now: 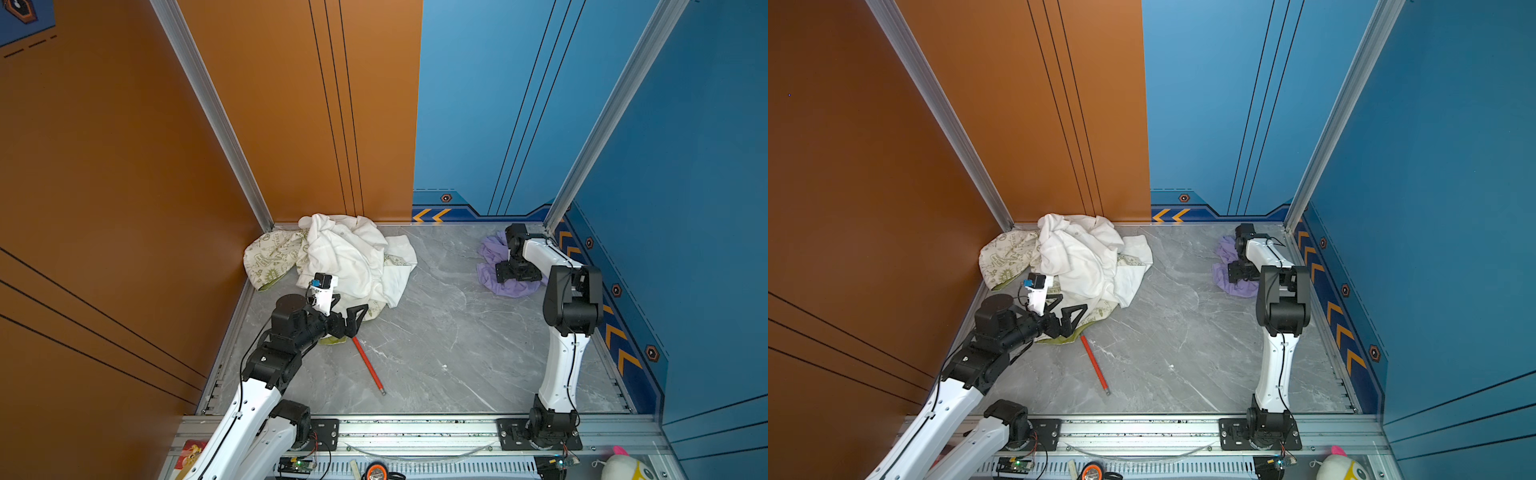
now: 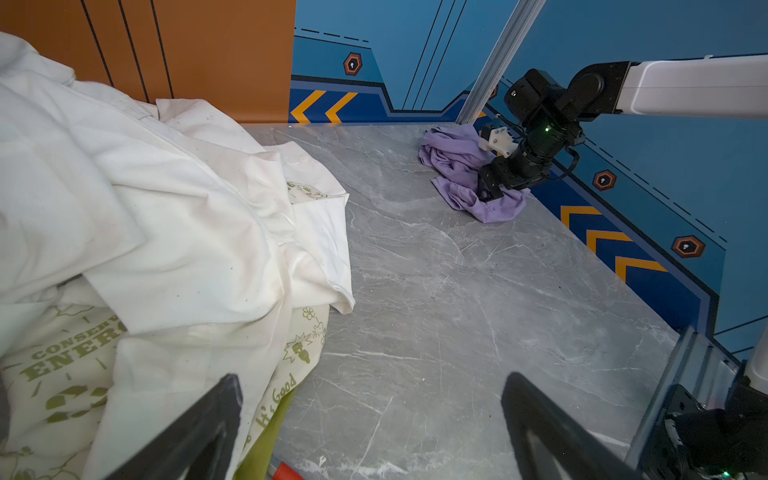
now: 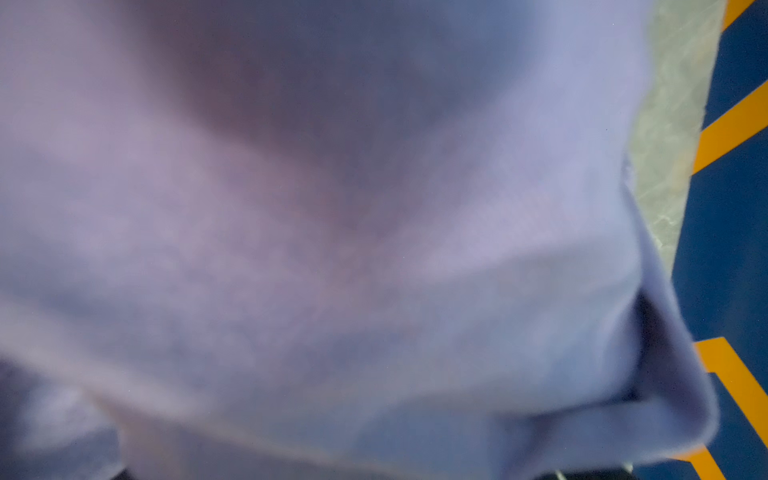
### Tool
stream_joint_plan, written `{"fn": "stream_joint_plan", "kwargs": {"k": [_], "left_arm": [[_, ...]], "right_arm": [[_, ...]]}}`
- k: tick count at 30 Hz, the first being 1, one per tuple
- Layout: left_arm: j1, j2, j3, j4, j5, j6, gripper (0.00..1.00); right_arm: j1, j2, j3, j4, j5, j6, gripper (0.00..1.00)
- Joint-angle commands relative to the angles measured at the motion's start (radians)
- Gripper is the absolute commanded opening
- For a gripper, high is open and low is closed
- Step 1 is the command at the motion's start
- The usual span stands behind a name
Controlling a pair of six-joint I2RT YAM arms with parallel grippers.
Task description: Pick out a specific cloth from the pile
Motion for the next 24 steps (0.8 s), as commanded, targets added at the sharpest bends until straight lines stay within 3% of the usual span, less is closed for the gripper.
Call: {"fn": "stream_joint_plan", "kwargs": {"k": [1,9,17,24], "left_arm": [[0.009,-0.015,-0.013,0.007,-0.048,0.002,0.98],[0.010,-0.010,-0.026,0.012,-0.287,0.009,0.98],[0.054,0.025,-0.045,0.115,-0.502,0.016,0.98],[0.158,0.084,-0.129,0.299,-0.569,-0.004,0.98]], "right_arm": [[-0.011,0.025,0.023,-0.056,0.028,0.031,0.95],[-0.006,-0.100,0.002,-0.054,-0.138,0.027,0.99],[-0.006,-0.388,-0.061,0.011,-0.277,0.058,1.00],[-0.011,-0.704,-0.350,0.305,-0.351,0.085,1.00]]}}
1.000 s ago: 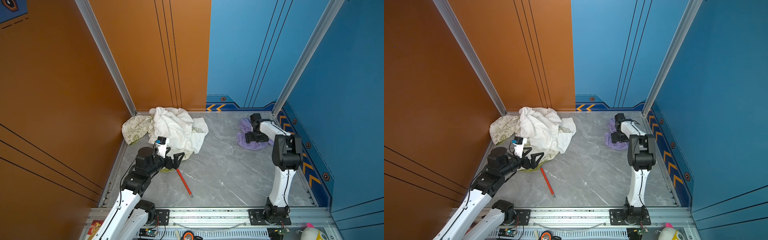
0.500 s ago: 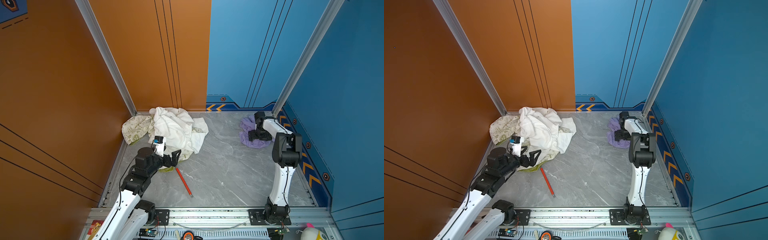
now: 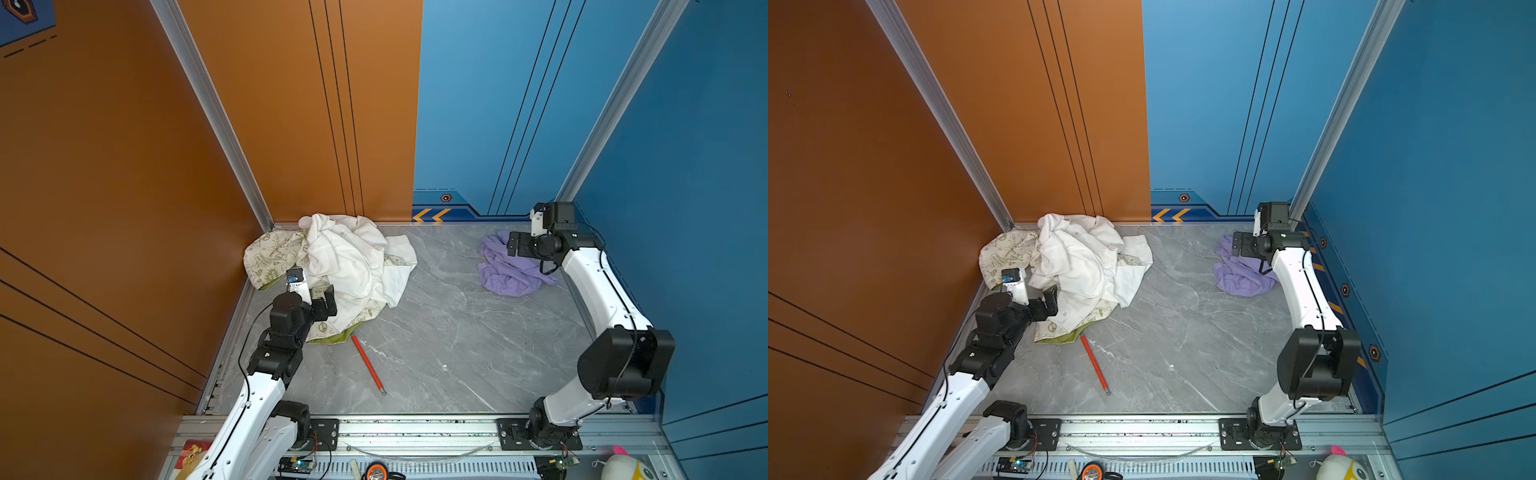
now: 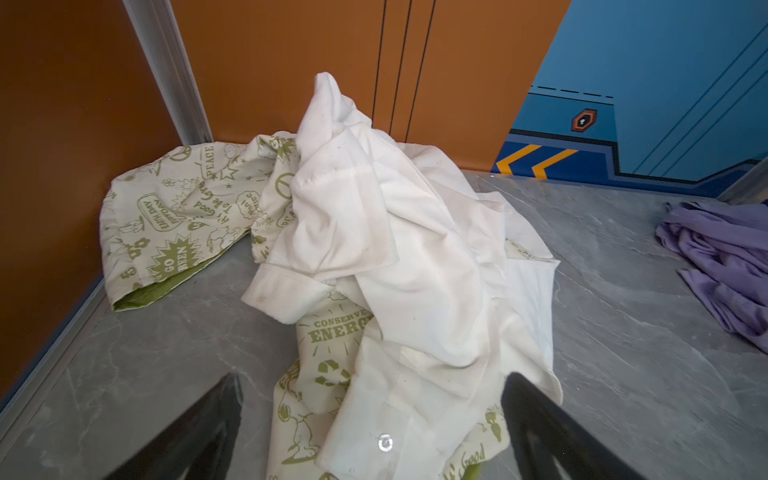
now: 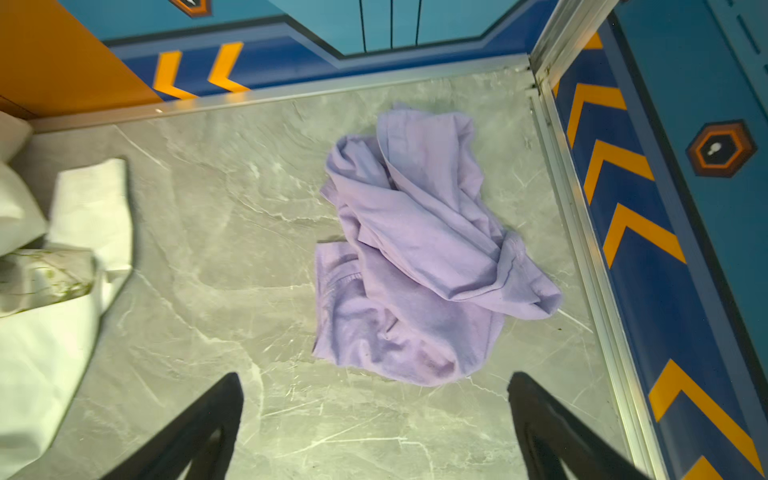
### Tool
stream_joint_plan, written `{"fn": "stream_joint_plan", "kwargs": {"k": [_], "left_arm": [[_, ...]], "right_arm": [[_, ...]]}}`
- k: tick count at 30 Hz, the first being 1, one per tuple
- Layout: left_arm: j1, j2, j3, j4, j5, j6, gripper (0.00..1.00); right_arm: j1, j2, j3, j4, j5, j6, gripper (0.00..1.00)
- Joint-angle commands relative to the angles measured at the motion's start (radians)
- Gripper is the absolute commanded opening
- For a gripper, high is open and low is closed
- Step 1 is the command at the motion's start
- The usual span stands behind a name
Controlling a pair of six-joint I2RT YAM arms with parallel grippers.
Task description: Pick out a specific cloth from the pile
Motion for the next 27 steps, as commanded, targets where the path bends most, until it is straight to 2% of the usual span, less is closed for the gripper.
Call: {"fn": "stream_joint_plan", "kwargs": {"k": [1,6,12,21,27], "left_arm": [[0.047,0.030,-0.057,0.148,-0.082,-0.011,0.98],[0.067,0.103,-0.136,0.323,-0.165,0.019,0.98],[0.077,0.215,-0.207,0.505,-0.220,0.043,0.98],[0.089,0.415,-0.248,0.731,-0.270,0.043,0.98],[0.085,0.560,-0.251,0.893,-0.293,0.080,0.98]], "right_arm": [[-0.007,-0.102,-0.163,0.188,-0.065,0.035,1.00],[-0.025,-0.286,-0.486,0.503,-0.091,0.066,1.00],[-0.049,-0.390,-0.809,0.830,-0.071,0.096,1.00],[-0.050,-0.323,-1.043,1.146,-0.064,0.023,1.00],[-0.049,-0.205,-1.130,1.407,-0.063,-0.017,1.00]]}}
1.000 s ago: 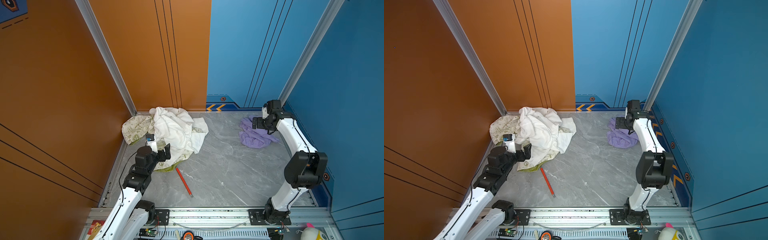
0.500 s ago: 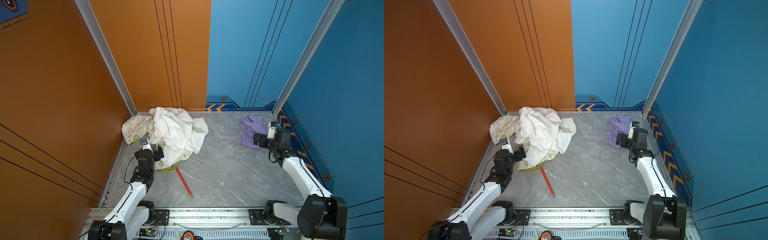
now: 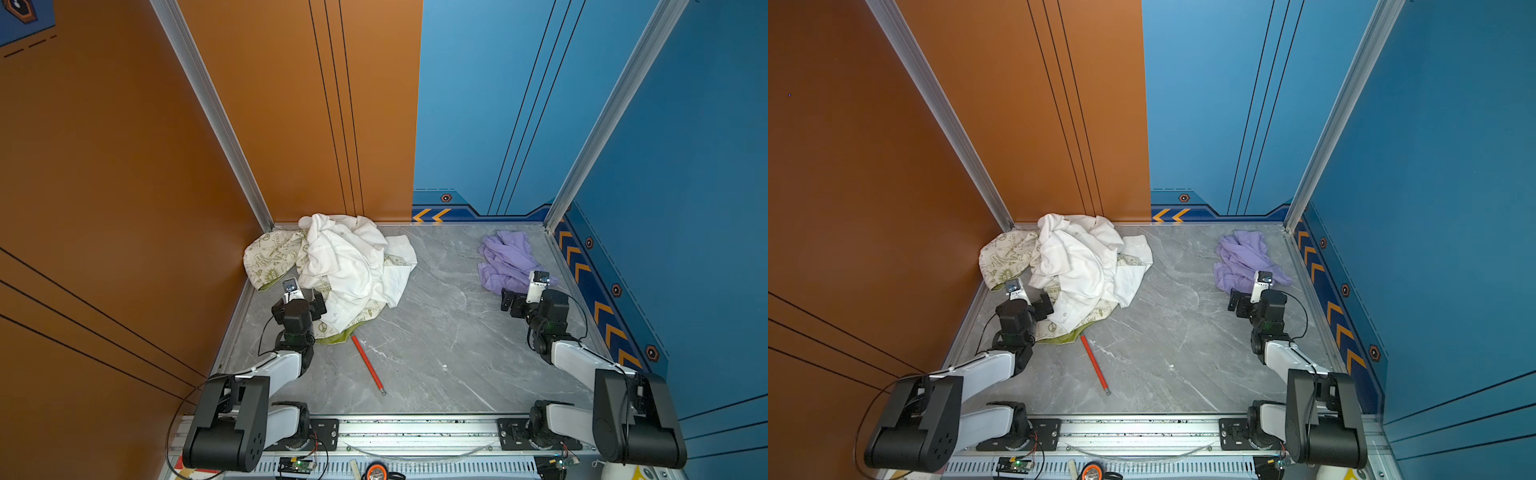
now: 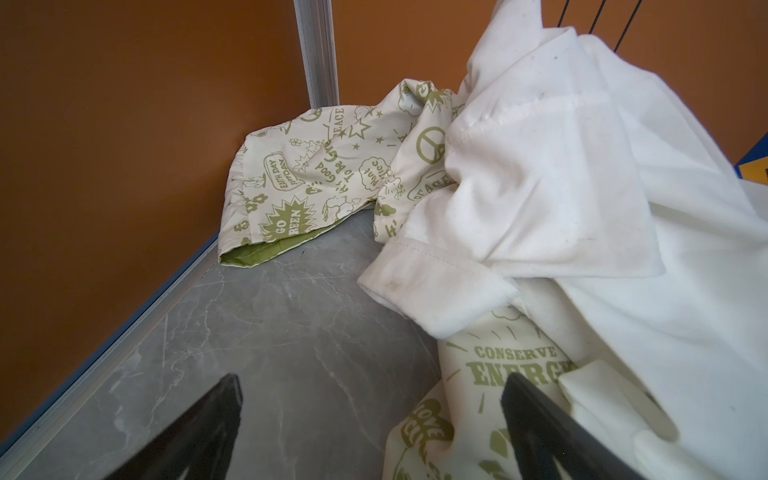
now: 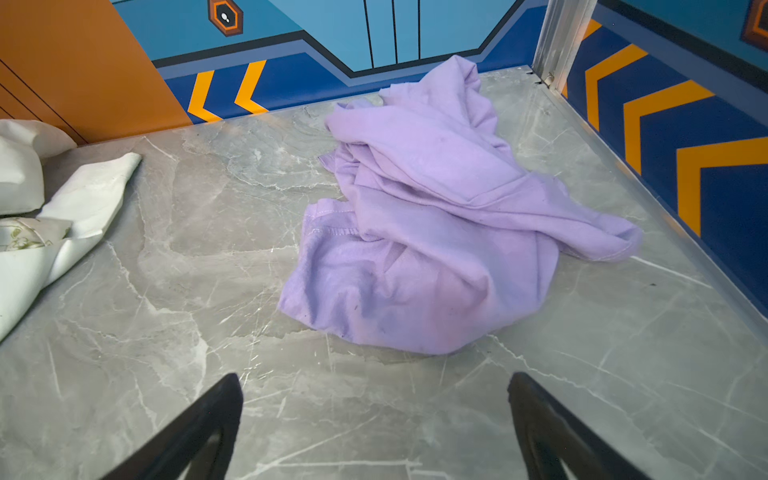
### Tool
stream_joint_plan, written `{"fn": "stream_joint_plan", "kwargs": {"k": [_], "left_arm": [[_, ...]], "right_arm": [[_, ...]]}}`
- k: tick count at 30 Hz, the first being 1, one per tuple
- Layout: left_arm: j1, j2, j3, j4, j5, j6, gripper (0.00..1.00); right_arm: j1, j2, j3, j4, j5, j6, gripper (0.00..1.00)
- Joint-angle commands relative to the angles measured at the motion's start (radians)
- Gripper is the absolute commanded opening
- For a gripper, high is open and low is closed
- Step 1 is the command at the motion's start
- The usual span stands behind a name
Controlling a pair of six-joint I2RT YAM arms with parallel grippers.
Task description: Pick out a specific cloth from the pile
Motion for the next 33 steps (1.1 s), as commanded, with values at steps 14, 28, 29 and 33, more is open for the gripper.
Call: {"fn": "stream_joint_plan", "kwargs": {"k": [14,28,29,33], "left_arm": [[-0.039,0.290,-0.027,0.427,0.039,0.145,0.98],[-0.060,0.306,0.065,0.280,0.009,0.169,0.98],[-0.060,0.306,0.066,0.280,0.009,0.169,0.98],[-0.060,0.305,0.065,0.280,0.008,0.169,0.98]], "right_arm": [[0.030,0.206,0.009,0.313,-0.052,-0.038,1.00],[0.100,0.261,-0.003,0.378,0.123,-0.058,1.00],[0.094,0.255,0.004,0.353,0.114,-0.057,1.00],[0.092,0.258,0.004,0.361,0.112,-0.051,1.00]]}}
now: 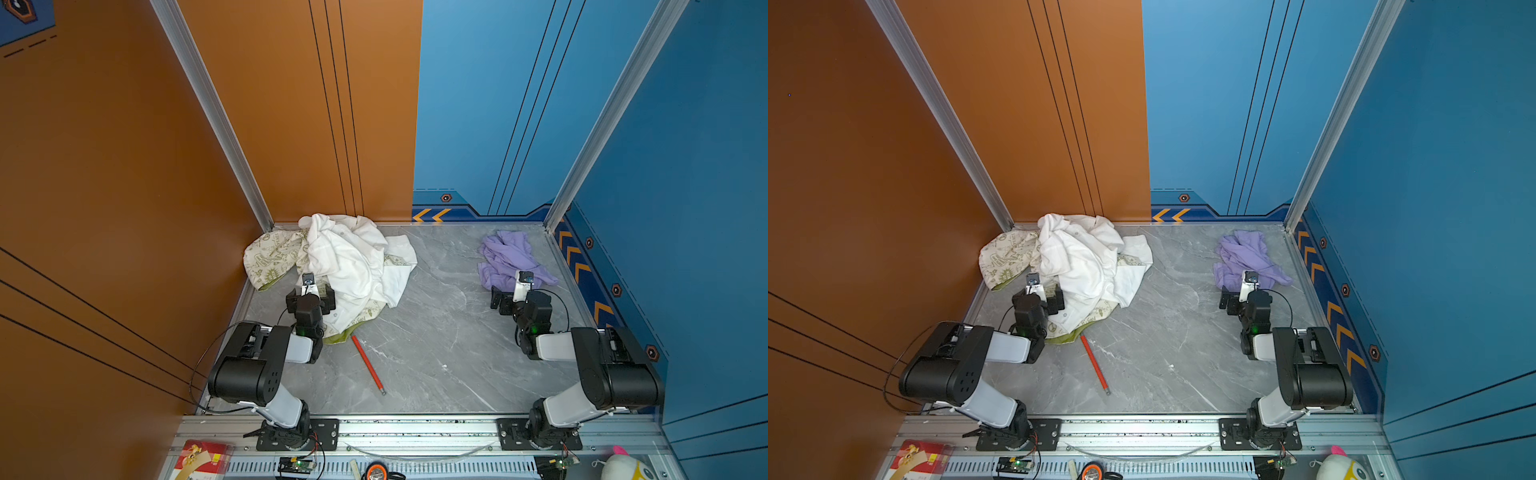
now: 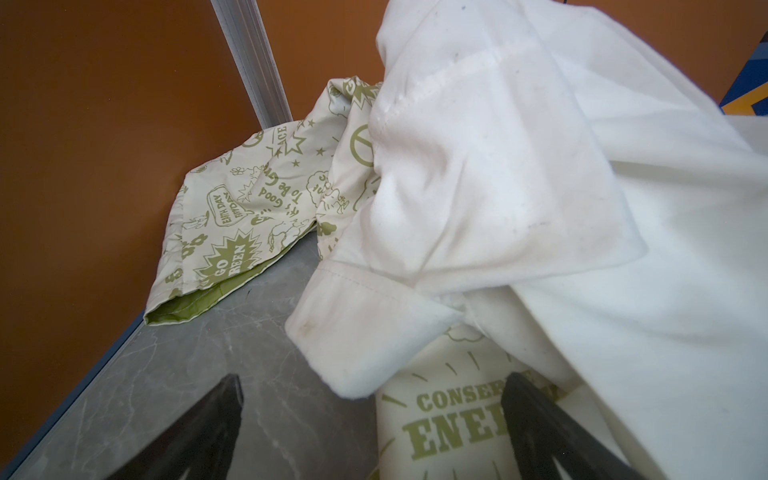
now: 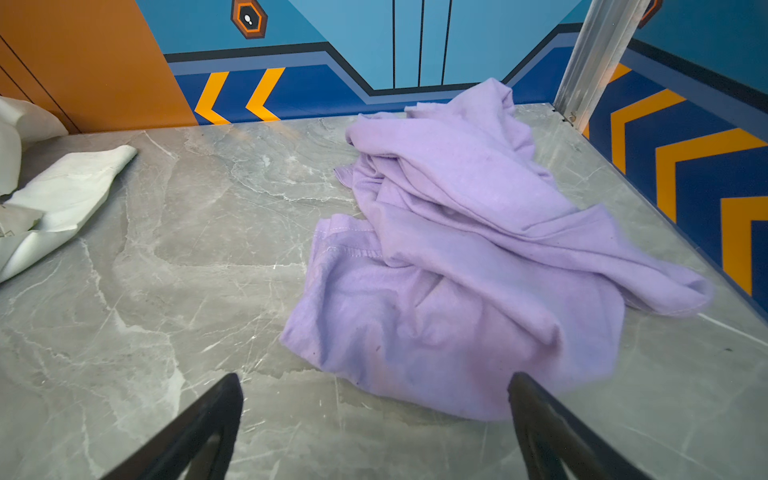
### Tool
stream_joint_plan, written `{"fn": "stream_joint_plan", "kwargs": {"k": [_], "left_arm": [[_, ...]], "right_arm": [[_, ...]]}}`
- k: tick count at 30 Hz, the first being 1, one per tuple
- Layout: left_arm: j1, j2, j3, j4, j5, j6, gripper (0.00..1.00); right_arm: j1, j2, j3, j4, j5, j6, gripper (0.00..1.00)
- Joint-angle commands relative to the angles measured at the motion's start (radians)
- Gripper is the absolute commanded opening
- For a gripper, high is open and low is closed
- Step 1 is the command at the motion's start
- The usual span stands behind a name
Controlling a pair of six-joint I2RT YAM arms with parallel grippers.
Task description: Pick out a specific cloth from the pile
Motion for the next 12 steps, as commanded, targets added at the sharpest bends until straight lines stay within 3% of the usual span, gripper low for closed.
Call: {"fn": "stream_joint_plan", "kwargs": {"k": [1,12], "left_arm": [[-0.006,-0.003,0.007,-0.015,-0.015,0.018,0.98],[0.010,-0.007,0.016,-0.037,0.010,0.006,0.98]], "right_arm": [[-0.002,0.005,0.013,0.016,0.026,-0.005,1.00],[-0.001,0.005,0.013,0.013,0.026,-0.005,1.00]]}}
